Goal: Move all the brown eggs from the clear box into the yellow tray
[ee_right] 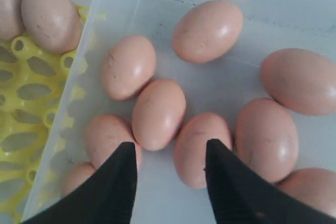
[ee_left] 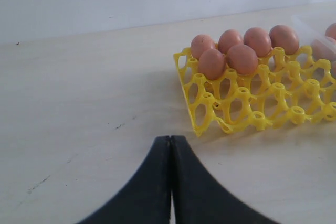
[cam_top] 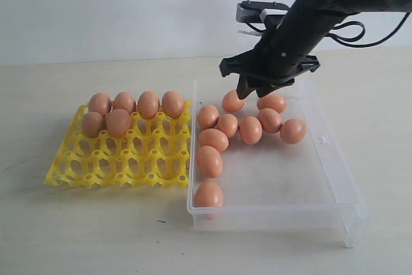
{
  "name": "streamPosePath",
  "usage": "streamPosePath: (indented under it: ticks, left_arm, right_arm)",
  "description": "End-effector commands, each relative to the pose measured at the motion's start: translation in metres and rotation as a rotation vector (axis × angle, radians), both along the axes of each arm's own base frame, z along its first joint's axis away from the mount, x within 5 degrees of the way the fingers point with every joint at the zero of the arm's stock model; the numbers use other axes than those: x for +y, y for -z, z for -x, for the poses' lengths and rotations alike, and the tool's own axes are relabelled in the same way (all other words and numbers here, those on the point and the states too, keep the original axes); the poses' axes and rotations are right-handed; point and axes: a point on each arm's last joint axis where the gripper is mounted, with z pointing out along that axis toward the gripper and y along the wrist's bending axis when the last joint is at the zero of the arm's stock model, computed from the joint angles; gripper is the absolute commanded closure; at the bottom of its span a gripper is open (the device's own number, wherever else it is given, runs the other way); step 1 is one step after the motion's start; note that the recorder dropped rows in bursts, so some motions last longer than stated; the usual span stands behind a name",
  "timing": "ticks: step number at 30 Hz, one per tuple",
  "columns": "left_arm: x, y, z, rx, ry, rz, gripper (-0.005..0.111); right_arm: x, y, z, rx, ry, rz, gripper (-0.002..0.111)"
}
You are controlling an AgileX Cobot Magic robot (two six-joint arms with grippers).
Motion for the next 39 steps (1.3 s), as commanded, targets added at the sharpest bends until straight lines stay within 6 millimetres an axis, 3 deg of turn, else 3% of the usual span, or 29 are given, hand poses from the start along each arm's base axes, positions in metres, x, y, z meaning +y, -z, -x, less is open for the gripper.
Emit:
streamPosePath:
  ticks: [1,9,16,21,28,34,39]
  left_arm:
    - [0.0,-0.002,0.0,-0.017,0.003,-0.001,0.107]
    - [0.0,-0.002,0.0,-0.017,0.003,-0.001,0.107]
    - [0.0,-0.002,0.0,-0.017,0.003,-0.001,0.107]
    - [0.0,-0.002,0.0,-0.017,0.003,-0.001,0.107]
    - [0.0,-0.002,0.0,-0.017,0.003,-0.001,0.107]
    - [0.0,-0.002,0.0,-0.017,0.003,-0.001,0.107]
    - [0.0,-0.002,0.0,-0.017,0.003,-0.001,0.107]
  right_arm:
    - [0.007,0.009,-0.018,0.029,0.008,-0.026,0.062]
    - [0.003,0.061,-0.023,0.132,-0.01,0.062,0.062]
    - [0.004,0.07,-0.025,0.136,-0.008,0.069,0.062]
    - [0.002,0.086,-0.019,0.23,-0.026,0.098,0.062]
    - [0.002,0.087,-0.019,0.238,-0.041,0.101,0.062]
    - [0.002,0.085,-0.018,0.238,-0.047,0.102,0.051]
    - [0.002,0.066,-0.018,0.192,-0.048,0.089,0.05]
